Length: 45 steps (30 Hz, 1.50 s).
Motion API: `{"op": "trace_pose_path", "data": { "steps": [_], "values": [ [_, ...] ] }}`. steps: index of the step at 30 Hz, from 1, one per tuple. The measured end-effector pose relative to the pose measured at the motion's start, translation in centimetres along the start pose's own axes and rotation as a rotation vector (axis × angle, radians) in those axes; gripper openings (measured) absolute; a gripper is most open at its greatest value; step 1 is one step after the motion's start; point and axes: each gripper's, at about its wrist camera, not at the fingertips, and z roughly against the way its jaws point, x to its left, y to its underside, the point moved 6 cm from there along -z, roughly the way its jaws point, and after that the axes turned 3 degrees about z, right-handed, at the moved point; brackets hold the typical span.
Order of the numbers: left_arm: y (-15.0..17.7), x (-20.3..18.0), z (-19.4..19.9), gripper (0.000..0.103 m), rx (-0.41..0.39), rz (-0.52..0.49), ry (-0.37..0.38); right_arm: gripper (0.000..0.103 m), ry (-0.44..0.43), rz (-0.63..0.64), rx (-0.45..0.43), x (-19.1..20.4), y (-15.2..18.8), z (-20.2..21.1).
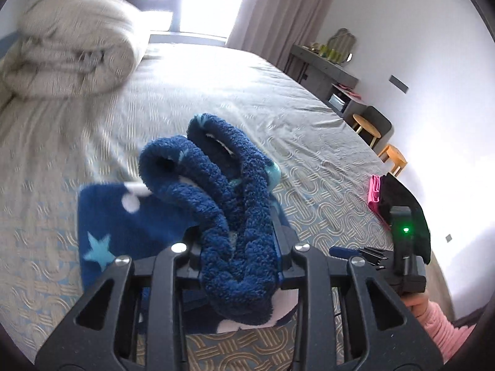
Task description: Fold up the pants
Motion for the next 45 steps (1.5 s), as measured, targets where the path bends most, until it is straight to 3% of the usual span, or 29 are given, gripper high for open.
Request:
{"op": "trace_pose_path", "data": {
  "steps": [4,8,13,18,22,28,32,36,38,39,40,43,45],
  "values": [
    [-0.5,1.2,1.8,0.033,-0.025,-0.044,-0.041,0.065,-0.008,0.031,-0.001,1.1,-0.2,0.2],
    [0.2,4.8,2.7,0.033,-0.033,-0.026,-0.111,0.065,-0.017,0.056,0.004,2.1,-0.3,0.1],
    [4.0,11.6,0.9,0.034,0.034,0.104,-0.183,0.065,-0.066,0.066,0.033,3.8,-0.3,-0.8],
    [10.6,19.7,-3.7,0.038,0.165,0.313,-0.263,0.072,-0.116,0.127,0.114,6.7,1.2,-2.6],
    [11.5,20.8,-3.3,0.043,0.105,0.427,-0.187,0.072,-0.123,0.163,0.168,8.1,2.9,-3.6],
    [10.9,20.0,-3.5,0.043,0.111,0.377,-0.213,0.073,-0.091,0.220,0.215,8.3,4.3,-3.3],
    [10.7,20.0,-3.8,0.043,0.111,0.379,-0.212,0.073,-0.094,0.336,0.240,9.8,6.9,-2.5],
    [10.5,20.1,-4.0,0.043,0.116,0.379,-0.213,0.073,-0.035,0.347,0.177,11.1,6.7,-2.9],
    [10.5,20.0,-3.9,0.043,0.120,0.377,-0.214,0.064,-0.043,0.278,0.130,11.4,5.4,-3.2],
    [10.4,19.9,-3.9,0.043,0.121,0.377,-0.212,0.029,-0.059,0.245,0.114,11.4,4.8,-3.2],
    [10.3,19.8,-3.9,0.043,0.122,0.374,-0.209,0.012,-0.069,0.214,0.111,11.3,4.3,-3.0],
    [10.2,19.6,-4.0,0.044,0.123,0.354,-0.200,0.010,-0.047,0.186,0.066,10.3,4.1,-1.2],
    [10.3,19.6,-4.4,0.044,0.122,0.341,-0.209,0.010,-0.047,0.169,0.101,9.0,5.2,-0.5]
  ]
}}
